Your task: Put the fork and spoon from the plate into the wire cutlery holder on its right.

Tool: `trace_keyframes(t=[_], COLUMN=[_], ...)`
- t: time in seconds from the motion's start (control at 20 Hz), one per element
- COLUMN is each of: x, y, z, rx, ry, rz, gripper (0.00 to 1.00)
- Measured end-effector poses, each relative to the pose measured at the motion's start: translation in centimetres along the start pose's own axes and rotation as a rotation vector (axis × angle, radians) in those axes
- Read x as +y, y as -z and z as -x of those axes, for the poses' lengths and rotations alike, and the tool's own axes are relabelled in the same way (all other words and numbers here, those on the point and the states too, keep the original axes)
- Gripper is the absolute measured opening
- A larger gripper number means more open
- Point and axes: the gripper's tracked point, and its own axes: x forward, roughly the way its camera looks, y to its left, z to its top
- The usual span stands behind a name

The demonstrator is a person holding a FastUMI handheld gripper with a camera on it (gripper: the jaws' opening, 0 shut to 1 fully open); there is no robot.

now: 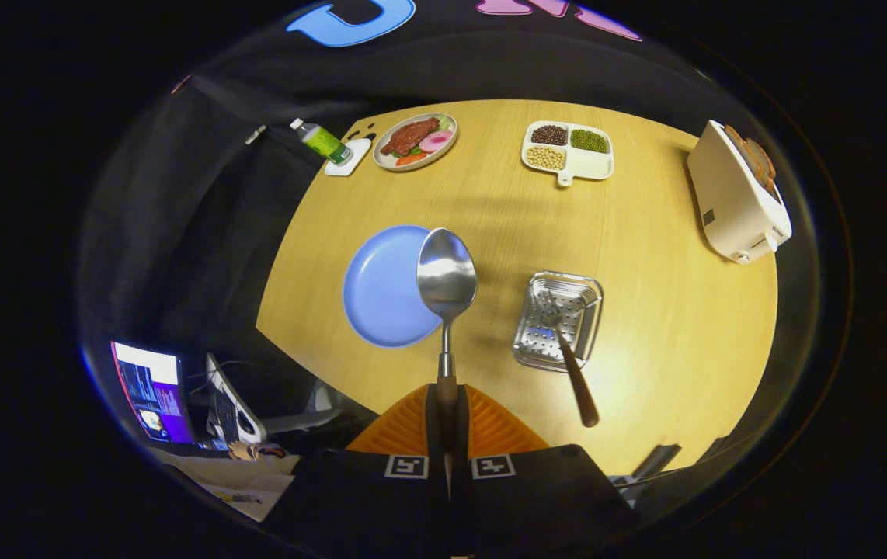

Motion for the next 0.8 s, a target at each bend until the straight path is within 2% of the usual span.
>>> trace_keyframes(t=[0.4, 0.6, 0.8], x=[-6.8, -9.6, -9.2], y=[1.5, 2.3, 1.9], z=[1.0, 0.1, -0.1], rx=[0.265, 0.388, 0.456], ry=[0.073, 0.144, 0.115], rz=[0.095, 0.161, 0.140], gripper=[0.06, 0.06, 0.07])
